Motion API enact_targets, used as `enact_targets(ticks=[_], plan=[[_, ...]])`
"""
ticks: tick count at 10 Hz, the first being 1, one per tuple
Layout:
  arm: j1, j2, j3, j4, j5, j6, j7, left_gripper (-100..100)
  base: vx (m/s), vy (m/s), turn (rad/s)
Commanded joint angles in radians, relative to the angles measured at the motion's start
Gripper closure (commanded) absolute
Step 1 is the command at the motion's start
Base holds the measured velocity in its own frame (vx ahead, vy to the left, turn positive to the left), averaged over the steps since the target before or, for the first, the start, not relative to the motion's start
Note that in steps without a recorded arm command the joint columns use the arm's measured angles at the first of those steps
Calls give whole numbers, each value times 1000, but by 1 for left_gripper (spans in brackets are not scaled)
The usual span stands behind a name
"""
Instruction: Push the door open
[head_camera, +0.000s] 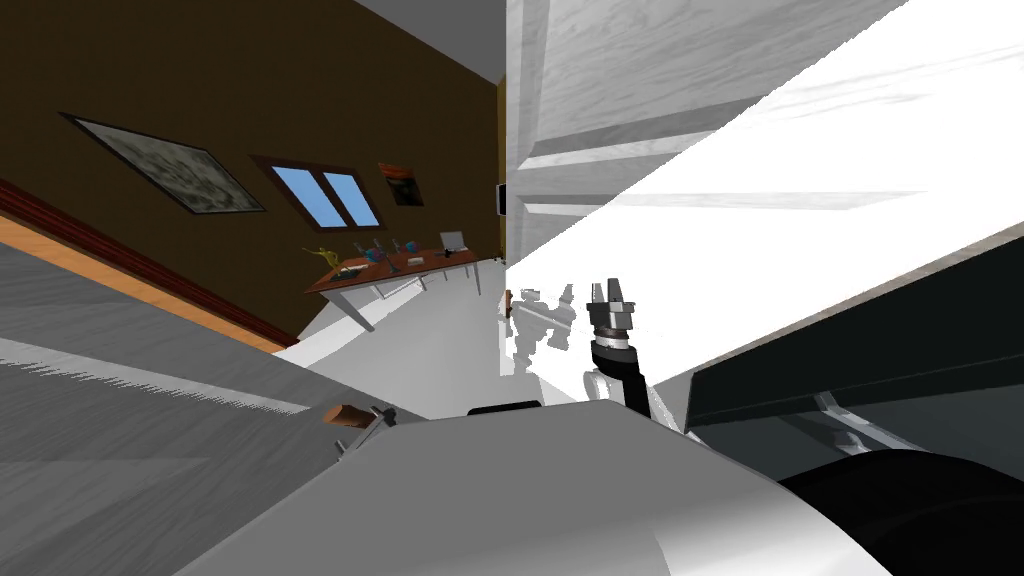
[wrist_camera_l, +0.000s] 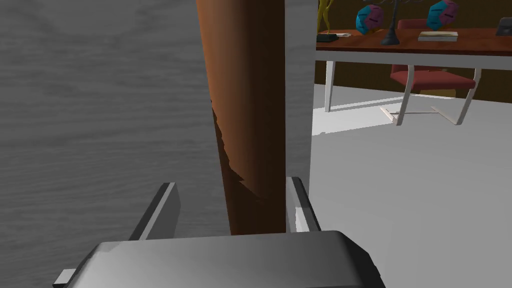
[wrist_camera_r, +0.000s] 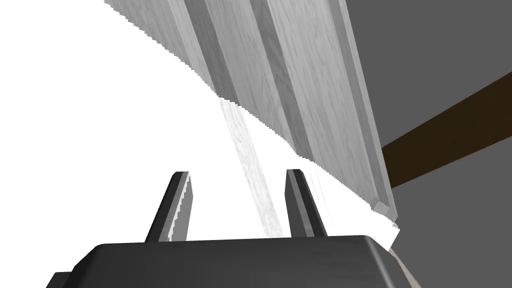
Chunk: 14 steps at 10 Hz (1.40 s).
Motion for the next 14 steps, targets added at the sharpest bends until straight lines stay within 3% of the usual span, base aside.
enact_targets(ticks=[1,6,14], plan=[[6,9,19,19,16,-30,8,100,101,145,99],[17,6,47,15,63,-62,1,100,143,146,98],[35,-43,89,10,136,-111,-11,100,195,137,73]])
